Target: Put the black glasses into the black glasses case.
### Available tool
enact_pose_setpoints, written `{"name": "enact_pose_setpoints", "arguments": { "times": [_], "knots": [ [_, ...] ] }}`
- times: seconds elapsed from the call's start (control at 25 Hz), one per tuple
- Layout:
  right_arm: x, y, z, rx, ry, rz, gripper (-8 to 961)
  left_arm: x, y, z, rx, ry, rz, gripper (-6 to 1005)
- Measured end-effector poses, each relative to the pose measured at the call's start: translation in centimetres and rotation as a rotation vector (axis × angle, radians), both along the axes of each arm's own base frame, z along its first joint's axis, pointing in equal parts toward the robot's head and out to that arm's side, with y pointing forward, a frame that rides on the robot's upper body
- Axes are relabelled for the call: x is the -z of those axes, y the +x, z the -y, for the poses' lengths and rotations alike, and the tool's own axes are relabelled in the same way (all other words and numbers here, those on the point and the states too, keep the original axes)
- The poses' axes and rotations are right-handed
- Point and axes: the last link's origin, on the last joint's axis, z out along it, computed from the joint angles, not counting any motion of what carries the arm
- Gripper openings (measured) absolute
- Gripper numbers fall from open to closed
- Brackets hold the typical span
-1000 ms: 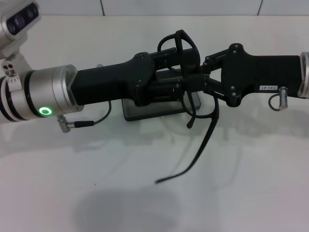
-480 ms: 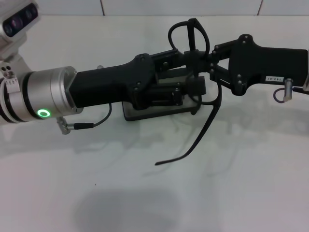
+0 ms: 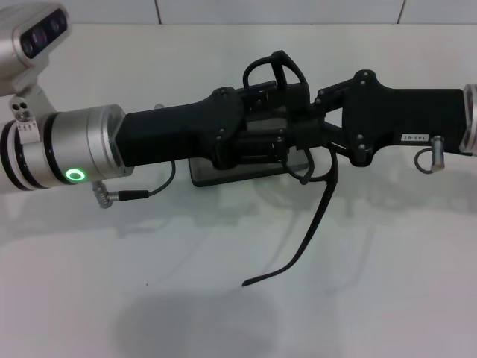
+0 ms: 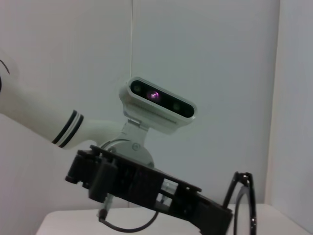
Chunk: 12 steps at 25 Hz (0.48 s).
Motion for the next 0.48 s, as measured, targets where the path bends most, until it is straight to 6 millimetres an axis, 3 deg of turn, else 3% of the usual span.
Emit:
{"name": "enact_pose_setpoints", "arguments": {
  "times": [0.24, 0.48],
  "knots": [
    [-1.9, 1.0, -1.3, 0.081, 0.097, -0.049, 97, -0.8, -0.3, 0.4, 0.022, 0.008, 0.02, 876],
    [-4.6, 1.6, -0.5, 0.049, 0.146, -0.163, 96, -1.7, -3.4, -0.4, -0.124, 0.095, -0.045, 875]
  ]
}}
